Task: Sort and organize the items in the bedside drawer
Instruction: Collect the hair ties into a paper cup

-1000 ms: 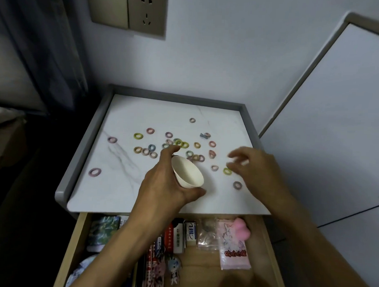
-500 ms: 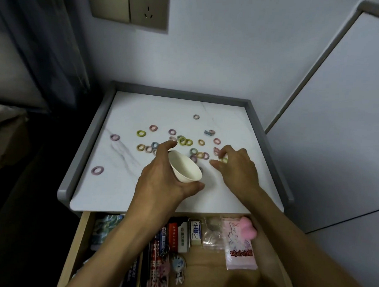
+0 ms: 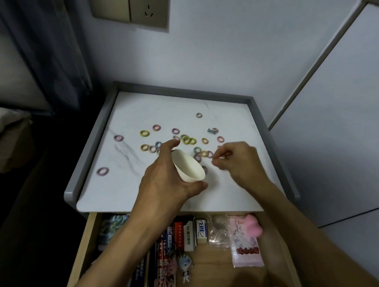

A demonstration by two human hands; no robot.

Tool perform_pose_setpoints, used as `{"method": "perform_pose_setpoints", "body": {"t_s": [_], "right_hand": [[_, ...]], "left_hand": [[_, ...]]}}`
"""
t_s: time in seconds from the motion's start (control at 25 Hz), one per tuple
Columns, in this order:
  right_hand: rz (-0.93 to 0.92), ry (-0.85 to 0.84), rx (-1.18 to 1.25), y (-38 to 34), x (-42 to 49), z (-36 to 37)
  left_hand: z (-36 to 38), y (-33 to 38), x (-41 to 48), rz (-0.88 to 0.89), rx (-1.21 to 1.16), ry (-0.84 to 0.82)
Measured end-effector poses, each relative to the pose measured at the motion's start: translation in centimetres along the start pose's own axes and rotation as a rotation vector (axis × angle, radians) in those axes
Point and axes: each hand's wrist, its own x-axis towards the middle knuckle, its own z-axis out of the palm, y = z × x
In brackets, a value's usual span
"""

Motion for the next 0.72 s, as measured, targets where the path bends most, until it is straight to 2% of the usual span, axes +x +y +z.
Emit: {"method": "perform_pose_setpoints", "body": {"t_s": [0.04, 0.12, 0.24, 0.28, 0.32, 0.4, 0.48, 0.52, 0.6, 0.64, 0.72], "right_hand": [[-0.045, -0.036, 0.118, -1.4, -0.2, -0.9], [-0.169, -0.215, 0.255, -4.6, -0.9, -2.0], [-0.293, -0.57, 0.156, -7.8, -1.6, -1.9], [-0.313, -0.609, 0.152, -8.3, -1.3, -2.0], [-0.323, -0.585, 0.187, -8.2, -0.5, -2.3], [-0.269, -0.38, 0.244, -6.9, 2.2, -2.8], [-0.149, -0.164, 0.027, -3.9, 6.0, -2.7], [-0.073, -0.151, -0.14, -2.2, 7.7, -2.5], [0.004, -0.274, -0.396, 1.4, 9.7, -1.3], [-0.003, -0.315, -0.443, 2.7, 10.2, -0.7], [-0.059, -0.291, -0.369, 3.8, 10.1, 0.1]], "left_hand": [[-0.1, 0.0, 0.0, 0.0, -0.001, 0.002], [-0.3, 0.1, 0.0, -0.008, -0.004, -0.003], [-0.9, 0.3, 0.1, -0.004, -0.048, 0.002], [-1.2, 0.3, 0.1, -0.004, -0.062, 0.018], [-1.4, 0.3, 0.1, -0.011, -0.071, 0.037], [-2.1, 0.2, 0.2, -0.037, -0.078, 0.074], [-2.8, 0.0, 0.3, -0.044, -0.066, 0.09], [-3.0, -0.1, 0.3, -0.041, -0.064, 0.096], [-3.5, -0.3, 0.4, -0.037, -0.078, 0.107], [-3.7, -0.4, 0.5, -0.036, -0.082, 0.11], [-3.9, -0.6, 0.5, -0.041, -0.077, 0.11]]}}
